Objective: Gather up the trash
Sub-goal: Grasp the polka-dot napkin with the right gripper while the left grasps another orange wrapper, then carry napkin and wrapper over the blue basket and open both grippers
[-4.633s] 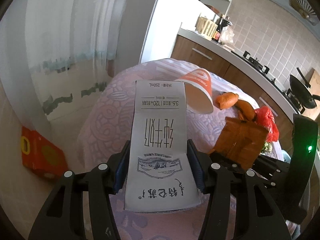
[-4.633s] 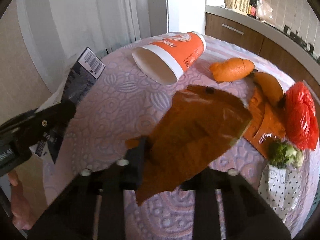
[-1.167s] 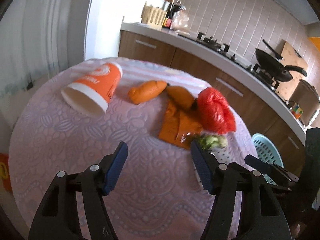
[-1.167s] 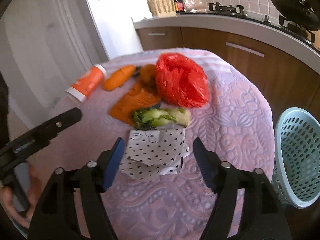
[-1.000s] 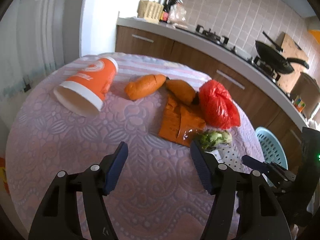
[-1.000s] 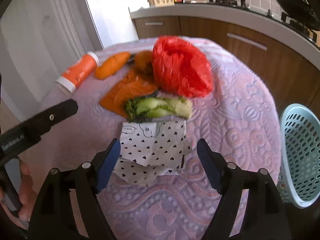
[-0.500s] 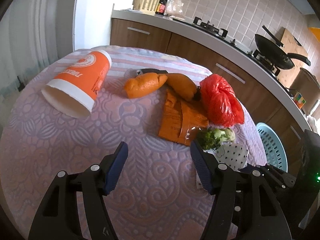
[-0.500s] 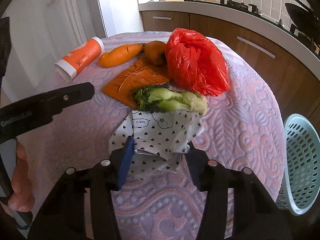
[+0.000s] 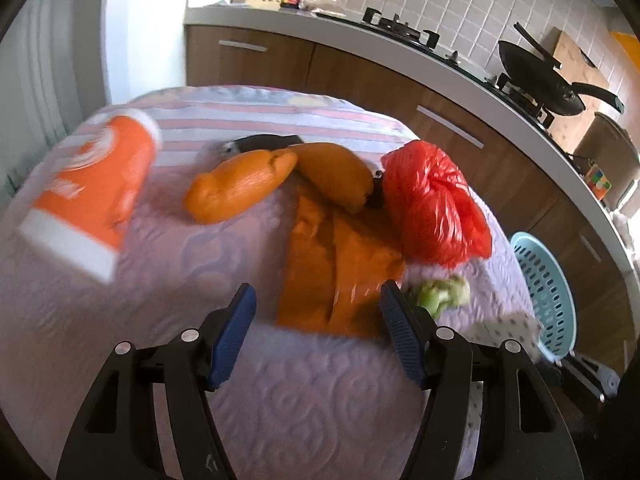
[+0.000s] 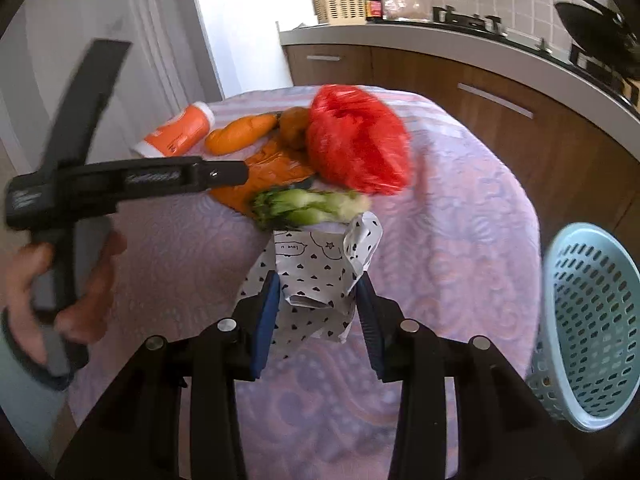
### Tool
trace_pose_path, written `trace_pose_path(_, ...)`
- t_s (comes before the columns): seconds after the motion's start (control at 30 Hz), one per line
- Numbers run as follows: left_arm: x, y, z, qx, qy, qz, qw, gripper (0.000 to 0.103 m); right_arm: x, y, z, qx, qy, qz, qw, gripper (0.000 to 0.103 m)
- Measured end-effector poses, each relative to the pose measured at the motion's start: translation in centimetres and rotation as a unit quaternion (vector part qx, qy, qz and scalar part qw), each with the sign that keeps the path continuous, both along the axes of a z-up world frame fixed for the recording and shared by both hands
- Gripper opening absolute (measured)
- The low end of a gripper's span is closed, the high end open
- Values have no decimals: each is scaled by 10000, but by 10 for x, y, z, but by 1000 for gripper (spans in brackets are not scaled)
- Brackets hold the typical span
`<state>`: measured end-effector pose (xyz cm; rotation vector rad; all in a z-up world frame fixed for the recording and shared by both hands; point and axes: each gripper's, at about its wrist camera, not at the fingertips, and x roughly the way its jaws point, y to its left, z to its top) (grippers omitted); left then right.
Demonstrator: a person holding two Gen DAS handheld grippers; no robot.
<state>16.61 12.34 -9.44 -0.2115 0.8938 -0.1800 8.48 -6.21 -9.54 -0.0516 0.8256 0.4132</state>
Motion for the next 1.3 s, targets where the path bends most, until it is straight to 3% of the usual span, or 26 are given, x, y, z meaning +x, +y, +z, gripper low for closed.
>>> trace_pose_path(0.07,10,-6,-4,16,86,-44,10000,62,1,-9,3,37,-13,-56,10000,35)
trace_pose_path(0.33,18,-37,-9,774,51,-305,9965,71,5,-18,12,-21,-196,-118,9997,35)
trace_pose_path(0.5,7,-31,-9,935,-8,-325,9951,51,4,-16,16,-24,-244,-107,9996,35)
trace_pose_path(0.7,-16,1,0,209,-206,-97,9995,45,1,-11,19,-6,-290,-15,9996,35)
trace_pose_path(0.9,-47,21,23,-454,-600,-64,9971,45,-3,-7,29,30,-429,45,9991,35)
trace_pose_path(1.1,-59,14,41,-679,-805,-180,9943,45,-11,-14,45,-14,-717,-94,9974,35)
trace_pose_path(1.3,-61,-27,54,-764,-982,-568,9906,45,-11,-46,61,-11,-916,-486,9946,35)
